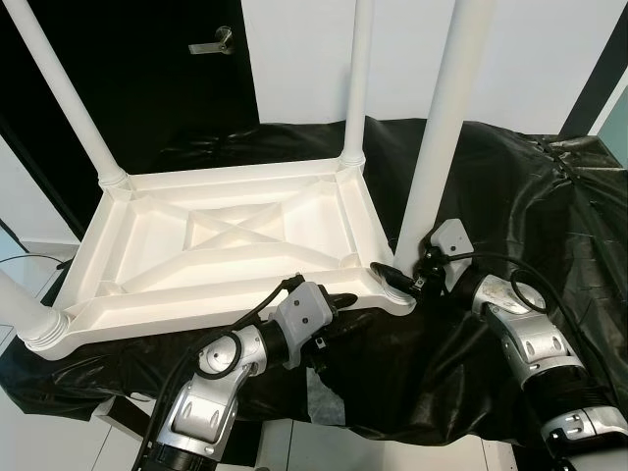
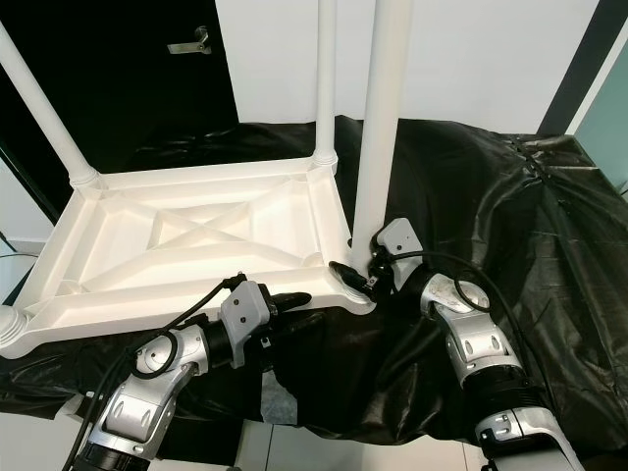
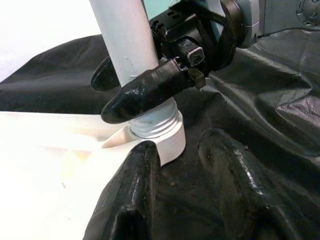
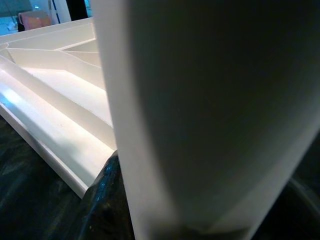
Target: Building children table
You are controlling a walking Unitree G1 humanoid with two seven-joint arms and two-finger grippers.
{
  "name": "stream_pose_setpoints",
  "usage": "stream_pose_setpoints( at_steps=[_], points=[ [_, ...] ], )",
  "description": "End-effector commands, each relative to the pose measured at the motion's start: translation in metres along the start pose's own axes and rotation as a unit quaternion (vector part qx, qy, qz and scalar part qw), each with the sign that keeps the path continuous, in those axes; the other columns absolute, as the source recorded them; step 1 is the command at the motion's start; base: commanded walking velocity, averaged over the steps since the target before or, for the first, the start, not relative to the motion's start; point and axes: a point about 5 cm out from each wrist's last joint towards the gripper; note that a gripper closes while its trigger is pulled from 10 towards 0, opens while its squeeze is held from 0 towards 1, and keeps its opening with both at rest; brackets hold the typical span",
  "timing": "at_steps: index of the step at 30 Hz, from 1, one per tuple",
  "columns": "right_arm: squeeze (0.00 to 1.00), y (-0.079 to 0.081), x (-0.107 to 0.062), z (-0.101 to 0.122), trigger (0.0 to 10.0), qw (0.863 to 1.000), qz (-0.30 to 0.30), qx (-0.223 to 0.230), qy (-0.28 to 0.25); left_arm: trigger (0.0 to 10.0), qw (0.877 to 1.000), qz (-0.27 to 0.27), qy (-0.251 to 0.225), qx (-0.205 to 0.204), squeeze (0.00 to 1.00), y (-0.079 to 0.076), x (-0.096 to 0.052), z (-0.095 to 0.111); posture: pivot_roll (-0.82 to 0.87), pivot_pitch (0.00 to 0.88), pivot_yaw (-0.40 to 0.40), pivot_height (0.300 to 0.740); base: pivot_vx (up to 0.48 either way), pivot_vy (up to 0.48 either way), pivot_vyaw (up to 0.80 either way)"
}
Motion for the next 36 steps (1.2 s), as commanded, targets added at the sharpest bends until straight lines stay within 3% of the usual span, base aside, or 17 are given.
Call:
stream_pose_setpoints(
  at_steps=[1, 2, 3, 4, 5, 7, 8, 16, 20, 27, 28, 29, 36],
  points=[
    [0.00, 0.007, -0.001, -0.004, 0.0, 1.000, 0.025, -0.006, 0.007, 10.0, 0.999, 0.036, -0.009, 0.001, 0.00, 0.002, 0.000, 0.000, 0.05, 0.000, 0.010, 0.740, 0.000, 0.000, 0.00],
    [0.00, 0.007, -0.002, -0.006, 0.0, 1.000, 0.025, -0.003, 0.007, 10.0, 0.999, 0.036, -0.009, 0.001, 0.00, 0.002, 0.000, 0.000, 0.05, 0.000, 0.010, 0.740, 0.000, 0.000, 0.00],
    [0.00, 0.008, -0.004, -0.007, 0.9, 1.000, 0.015, 0.004, 0.008, 10.0, 0.999, 0.035, -0.009, 0.001, 0.00, 0.001, 0.000, 0.000, 0.05, 0.000, 0.011, 0.740, 0.000, 0.000, 0.00],
    [0.00, 0.008, -0.004, -0.007, 0.9, 1.000, 0.015, 0.004, 0.008, 10.0, 0.999, 0.035, -0.009, 0.001, 0.00, 0.001, 0.000, 0.000, 0.05, 0.000, 0.011, 0.740, 0.000, 0.000, 0.00],
    [0.00, 0.008, -0.006, -0.009, 10.0, 1.000, -0.004, 0.010, 0.012, 10.0, 0.999, 0.035, -0.008, 0.001, 0.00, 0.001, 0.000, -0.001, 0.05, 0.000, 0.012, 0.740, 0.000, 0.000, 0.00],
    [0.00, 0.007, -0.007, -0.009, 10.0, 0.999, -0.028, 0.019, 0.013, 10.0, 0.999, 0.034, -0.008, 0.001, 0.00, 0.001, 0.000, -0.001, 0.05, 0.000, 0.012, 0.740, 0.000, 0.000, 0.00],
    [0.00, 0.006, -0.008, -0.007, 10.0, 0.996, -0.083, 0.032, 0.012, 10.0, 0.999, 0.033, -0.006, 0.000, 0.00, 0.001, 0.000, -0.001, 0.04, 0.000, 0.014, 0.740, 0.000, 0.000, 0.00],
    [0.00, 0.016, -0.007, -0.008, 10.0, 0.982, -0.182, 0.030, 0.048, 10.0, 1.000, 0.027, -0.002, 0.000, 0.00, 0.000, 0.001, -0.003, 0.03, 0.000, 0.025, 0.740, 0.000, 0.000, 0.00],
    [0.00, 0.027, -0.004, -0.009, 10.0, 0.962, -0.258, 0.057, 0.076, 10.0, 1.000, 0.021, 0.000, 0.001, 0.00, 0.000, 0.001, -0.003, 0.02, 0.000, 0.033, 0.740, 0.000, 0.000, 0.00],
    [0.00, 0.039, 0.006, -0.006, 10.0, 0.935, -0.328, 0.092, 0.103, 10.0, 1.000, 0.015, 0.000, 0.002, 0.00, -0.001, 0.002, -0.003, 0.02, 0.000, 0.034, 0.740, 0.000, 0.000, 0.00],
    [0.00, 0.042, 0.009, -0.004, 10.0, 0.923, -0.354, 0.107, 0.108, 10.0, 1.000, 0.016, 0.001, 0.002, 0.00, 0.000, 0.002, -0.003, 0.02, 0.000, 0.032, 0.740, 0.000, 0.000, 0.00],
    [0.00, 0.043, 0.011, -0.003, 10.0, 0.919, -0.363, 0.103, 0.112, 10.0, 1.000, 0.016, 0.001, 0.003, 0.00, 0.000, 0.002, -0.003, 0.03, 0.000, 0.025, 0.740, 0.000, 0.000, 0.00],
    [0.00, 0.047, 0.017, 0.004, 10.0, 0.909, -0.386, 0.116, 0.109, 10.0, 1.000, 0.020, -0.003, 0.001, 0.00, -0.001, 0.004, -0.003, 0.03, 0.000, 0.019, 0.740, 0.000, 0.000, 0.00]
  ],
)
Point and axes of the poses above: a point about 5 cm out from each wrist's last joint towards the gripper, its own x axis pointing out of the wrist towards the gripper, its own z axis along the axis of the wrist's last joint, y = z × x, and after that the axes turned 14 degrees about -x, right-handed
